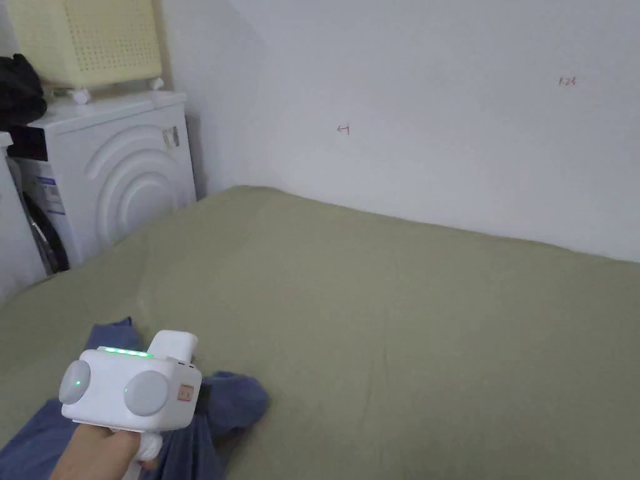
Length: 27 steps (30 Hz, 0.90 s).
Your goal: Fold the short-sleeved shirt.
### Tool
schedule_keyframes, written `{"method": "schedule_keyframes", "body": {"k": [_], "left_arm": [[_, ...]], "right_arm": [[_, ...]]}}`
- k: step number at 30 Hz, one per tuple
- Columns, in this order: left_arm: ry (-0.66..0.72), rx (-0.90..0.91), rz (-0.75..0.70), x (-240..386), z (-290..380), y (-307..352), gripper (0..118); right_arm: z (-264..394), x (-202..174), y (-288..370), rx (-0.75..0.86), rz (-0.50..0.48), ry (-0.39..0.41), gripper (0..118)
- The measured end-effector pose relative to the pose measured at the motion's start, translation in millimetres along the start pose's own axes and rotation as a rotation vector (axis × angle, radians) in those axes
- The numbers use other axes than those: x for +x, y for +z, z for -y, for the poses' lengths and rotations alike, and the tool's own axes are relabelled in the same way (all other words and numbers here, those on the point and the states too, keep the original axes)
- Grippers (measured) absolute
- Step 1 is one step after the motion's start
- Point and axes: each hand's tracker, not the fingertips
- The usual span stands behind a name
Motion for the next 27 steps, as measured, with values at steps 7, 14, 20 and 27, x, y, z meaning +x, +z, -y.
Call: {"method": "schedule_keyframes", "body": {"k": [7, 14, 20, 27], "left_arm": [[-0.138, 0.140, 0.183, 123, -63, 52, 0], [-0.307, 0.183, 0.450, 293, -89, 75, 0], [-0.401, 0.111, 0.676, 433, -71, 64, 0], [-0.464, -0.139, 0.631, 524, -10, -30, 0]], "right_arm": [[5, 47, 55, 0.052, 0.110, -0.039, 0], [9, 89, 85, 0.068, 0.221, -0.073, 0], [21, 118, 89, 0.038, 0.292, -0.094, 0], [46, 145, 75, -0.039, 0.331, -0.149, 0]]}}
